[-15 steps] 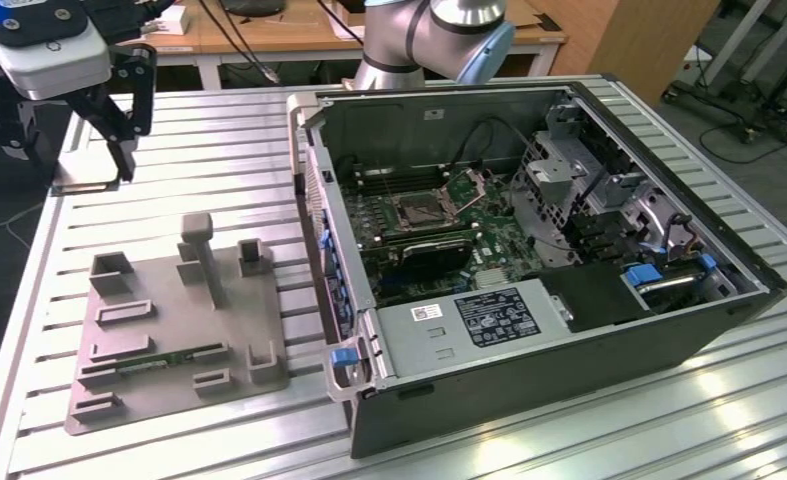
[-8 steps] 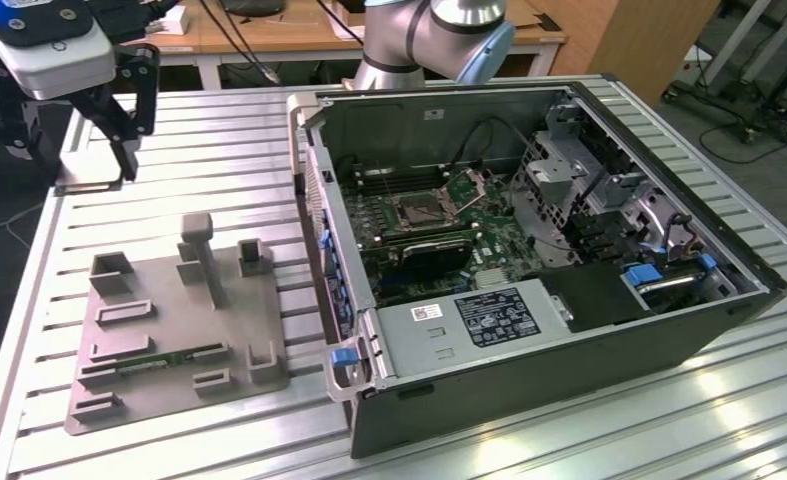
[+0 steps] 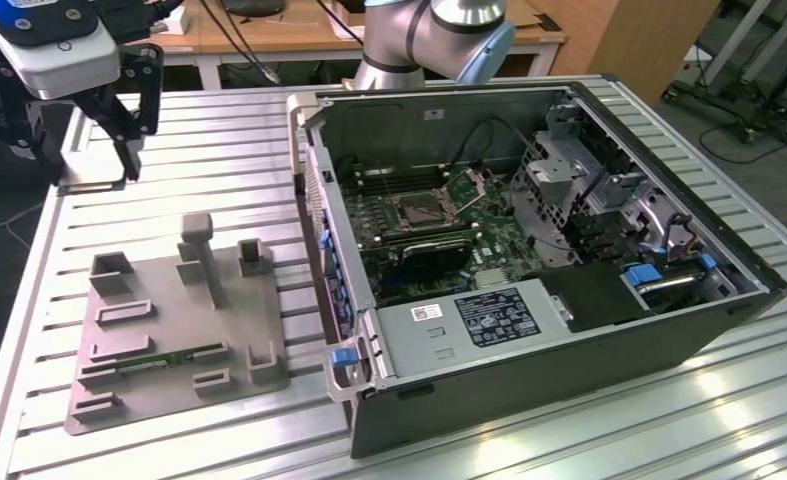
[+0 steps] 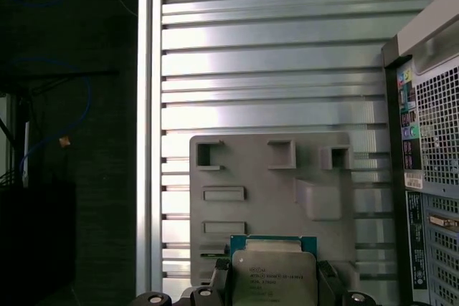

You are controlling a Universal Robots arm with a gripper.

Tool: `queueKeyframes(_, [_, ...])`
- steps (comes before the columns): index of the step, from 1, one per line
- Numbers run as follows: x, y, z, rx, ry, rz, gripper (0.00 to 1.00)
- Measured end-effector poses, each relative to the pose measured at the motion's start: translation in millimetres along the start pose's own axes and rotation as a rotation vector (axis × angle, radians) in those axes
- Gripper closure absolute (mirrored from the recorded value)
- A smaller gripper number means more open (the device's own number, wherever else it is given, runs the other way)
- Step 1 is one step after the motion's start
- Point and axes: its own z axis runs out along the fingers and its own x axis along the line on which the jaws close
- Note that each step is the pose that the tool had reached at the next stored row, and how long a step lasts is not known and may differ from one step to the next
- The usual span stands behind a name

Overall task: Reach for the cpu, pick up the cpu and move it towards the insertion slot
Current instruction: 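Pick up the cpu and move it towards the insertion slot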

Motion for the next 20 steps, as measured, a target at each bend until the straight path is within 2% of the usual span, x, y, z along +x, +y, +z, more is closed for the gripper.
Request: queueKeyframes(20, [-5.2,0.2,0.0,0.0,0.0,0.0,0.45])
